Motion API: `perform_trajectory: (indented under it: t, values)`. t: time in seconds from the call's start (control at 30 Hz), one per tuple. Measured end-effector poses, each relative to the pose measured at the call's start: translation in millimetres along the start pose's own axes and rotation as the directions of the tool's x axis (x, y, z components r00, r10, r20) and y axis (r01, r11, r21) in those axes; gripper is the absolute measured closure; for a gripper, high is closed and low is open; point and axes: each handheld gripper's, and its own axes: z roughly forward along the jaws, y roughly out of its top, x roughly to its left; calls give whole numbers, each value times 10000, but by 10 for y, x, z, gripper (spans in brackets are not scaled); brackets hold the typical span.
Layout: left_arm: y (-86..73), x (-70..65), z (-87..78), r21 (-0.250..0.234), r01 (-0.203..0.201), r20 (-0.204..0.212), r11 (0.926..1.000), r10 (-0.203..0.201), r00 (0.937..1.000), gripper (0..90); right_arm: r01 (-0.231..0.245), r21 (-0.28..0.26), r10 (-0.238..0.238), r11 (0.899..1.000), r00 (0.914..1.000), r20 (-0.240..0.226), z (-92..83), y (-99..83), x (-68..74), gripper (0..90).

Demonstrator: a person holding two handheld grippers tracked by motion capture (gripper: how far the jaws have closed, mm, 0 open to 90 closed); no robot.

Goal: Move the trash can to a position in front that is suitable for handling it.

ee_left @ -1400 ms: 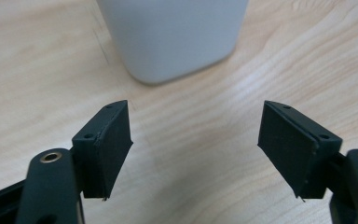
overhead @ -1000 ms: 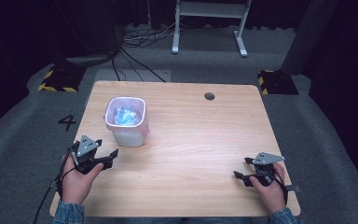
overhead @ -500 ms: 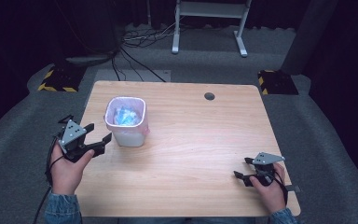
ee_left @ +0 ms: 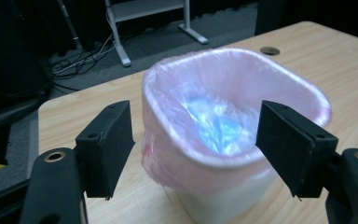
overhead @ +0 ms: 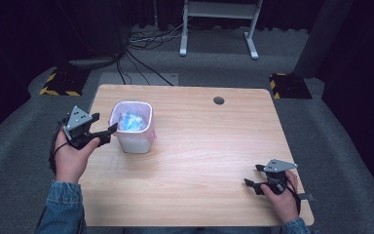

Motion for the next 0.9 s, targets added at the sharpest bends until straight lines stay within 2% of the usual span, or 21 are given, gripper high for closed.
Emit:
perform_trajectory:
  t: [0.1, 0.13, 0.2, 0.37, 0.63, 0.77, 0.9]
  values:
    - [2, 110, 93, -342, 654, 202, 9973, -647, 9977, 266, -29, -3, 29, 10000, 10000, -31, 1, 0, -3, 224]
    - [0, 139, 121, -345, 710, 172, 9969, -704, 9974, 266, -34, -2, 34, 10000, 10000, -33, 2, 0, -4, 224]
    - [-7, 172, 175, -296, 668, 79, 9973, -666, 9978, 266, -35, -4, 35, 10000, 10000, -28, 2, 0, -4, 224]
    - [-37, 187, 326, 105, 452, 191, 9989, -454, 9988, 274, -28, -4, 28, 10000, 10000, -25, 1, 0, -3, 225]
    - [-82, 93, 535, 764, 350, 451, 9965, -386, 9982, 276, -23, -8, 23, 10000, 10000, -24, 1, 0, -2, 225]
    - [-95, 7, 559, 807, 434, 381, 9958, -466, 9982, 251, 65, -32, -65, 10000, 10000, 23, -3, -2, 7, 232]
    - [-107, -64, 549, 776, 567, 482, 9954, -605, 9970, 274, 73, -30, -73, 10000, 10000, 30, -4, -2, 8, 232]
